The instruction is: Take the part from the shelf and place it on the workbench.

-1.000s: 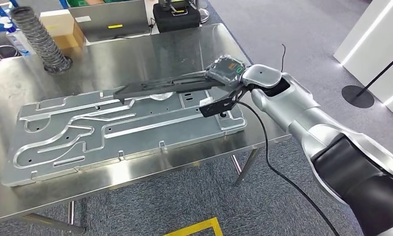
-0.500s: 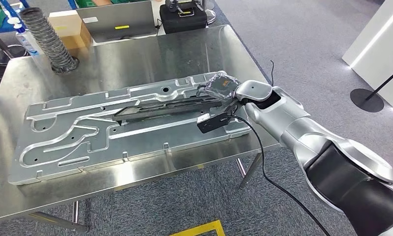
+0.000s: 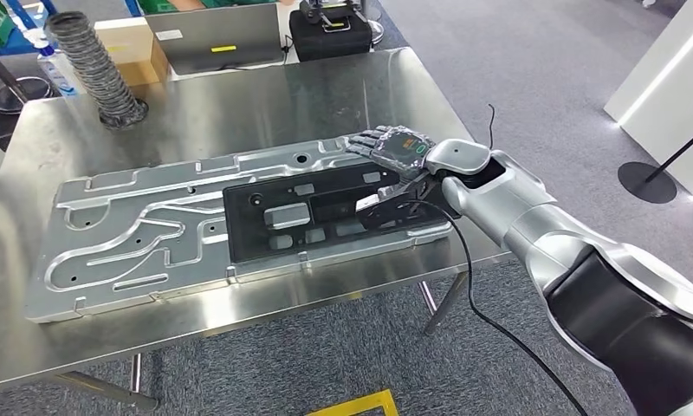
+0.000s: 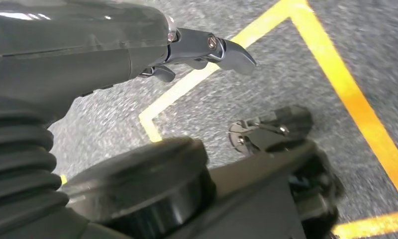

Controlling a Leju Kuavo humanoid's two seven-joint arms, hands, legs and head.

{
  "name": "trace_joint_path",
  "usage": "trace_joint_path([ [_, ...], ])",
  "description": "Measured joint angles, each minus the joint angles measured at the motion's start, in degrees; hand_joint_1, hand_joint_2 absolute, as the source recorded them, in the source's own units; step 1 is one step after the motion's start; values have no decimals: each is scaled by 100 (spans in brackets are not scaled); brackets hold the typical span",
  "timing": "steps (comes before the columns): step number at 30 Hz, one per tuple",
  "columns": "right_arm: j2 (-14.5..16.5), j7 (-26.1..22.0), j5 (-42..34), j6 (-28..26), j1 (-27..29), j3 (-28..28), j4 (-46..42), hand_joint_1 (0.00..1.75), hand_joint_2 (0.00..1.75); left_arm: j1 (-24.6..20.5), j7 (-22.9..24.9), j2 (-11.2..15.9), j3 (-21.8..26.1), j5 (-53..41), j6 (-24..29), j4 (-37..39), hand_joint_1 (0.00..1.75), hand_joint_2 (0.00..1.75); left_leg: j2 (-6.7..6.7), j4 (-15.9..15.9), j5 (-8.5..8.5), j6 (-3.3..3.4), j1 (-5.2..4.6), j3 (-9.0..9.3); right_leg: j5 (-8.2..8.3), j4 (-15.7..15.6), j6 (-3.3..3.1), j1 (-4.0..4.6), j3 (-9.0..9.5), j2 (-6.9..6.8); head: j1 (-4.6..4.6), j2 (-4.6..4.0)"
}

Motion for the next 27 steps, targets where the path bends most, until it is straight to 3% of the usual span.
trace_joint_path([
  [2,13,-1,-46,21,1,1,27,0,0,-5,110,1,51,74,-9,0,0,0,2,-49,66,92,1,-16,-197,175,40,-20,-68,7,1,0],
  [5,70,2,-97,57,9,1,86,0,0,-8,163,1,122,118,-35,0,0,0,8,-69,148,168,-18,-102,-855,1172,52,-27,-404,29,1,0],
  [6,91,5,-116,64,16,1,111,0,0,-4,171,1,136,126,-45,0,0,0,7,-68,177,177,-31,-141,-985,1475,53,-27,-489,32,1,0],
  [7,109,11,-136,68,20,0,135,0,0,-1,179,1,145,134,-54,0,0,0,5,-66,209,181,-44,-182,-1008,1590,46,-24,-485,33,1,0],
  [8,120,19,-155,64,21,-2,154,0,0,2,185,0,153,141,-62,0,0,0,1,-63,243,181,-55,-221,-930,1474,29,-16,-366,33,1,0],
  [11,132,57,-223,37,-23,-32,179,0,0,0,188,-3,179,150,-78,0,0,0,-9,-59,344,148,-72,-309,-573,342,-63,40,366,24,0,0],
  [12,136,73,-251,18,-52,-53,182,0,0,0,188,-4,185,151,-81,0,0,0,-7,-64,379,123,-73,-324,-514,92,-82,66,510,23,1,-1],
  [14,143,102,-304,-27,-124,-98,192,0,0,0,187,-5,201,152,-91,0,0,0,-1,-85,459,59,-67,-343,-458,-49,-103,110,551,24,1,-1],
  [16,143,120,-337,-74,-182,-132,204,0,0,3,188,-5,222,153,-98,0,0,0,-1,-94,478,-7,-65,-370,-364,-109,-159,96,510,14,1,0],
  [17,142,136,-350,-100,-209,-150,208,0,0,5,190,-4,232,153,-102,0,0,0,0,-8,357,-36,-63,-415,-296,-135,-196,80,474,2,1,0],
  [18,137,155,-360,-127,-238,-175,210,0,0,8,192,-4,240,154,-104,0,0,0,5,197,130,-66,-56,-492,-225,-161,-227,62,421,-10,0,0],
  [20,114,201,-389,-174,-307,-244,213,0,0,12,195,-3,258,156,-106,0,0,0,20,928,-466,-119,-23,-694,-97,-169,-258,57,274,-19,0,-1],
  [21,98,221,-404,-194,-335,-283,213,0,0,14,195,-3,266,159,-106,0,0,0,27,1307,-657,-145,-6,-764,-37,-167,-255,58,196,-18,1,-1],
  [22,86,237,-419,-212,-359,-325,213,0,0,14,195,-3,272,162,-106,0,0,0,34,1564,-715,-166,9,-768,24,-163,-246,58,118,-15,1,-1],
  [23,77,248,-431,-226,-383,-368,213,0,0,14,195,-3,275,166,-106,0,0,0,41,1640,-655,-184,25,-683,83,-157,-232,56,40,-7,1,-1],
  [24,73,256,-439,-233,-410,-411,213,0,0,13,195,-2,277,169,-105,0,0,0,46,1500,-522,-196,43,-498,137,-146,-212,52,-33,3,1,-1],
  [25,72,259,-444,-236,-450,-459,213,0,0,9,197,-2,278,166,-105,0,0,0,49,1188,-397,-203,61,-224,184,-127,-189,47,-102,16,1,-1],
  [27,72,260,-458,-235,-562,-555,213,0,0,-7,205,0,278,154,-102,0,0,0,37,399,-390,-184,59,347,263,-76,-126,46,-231,39,0,0],
])
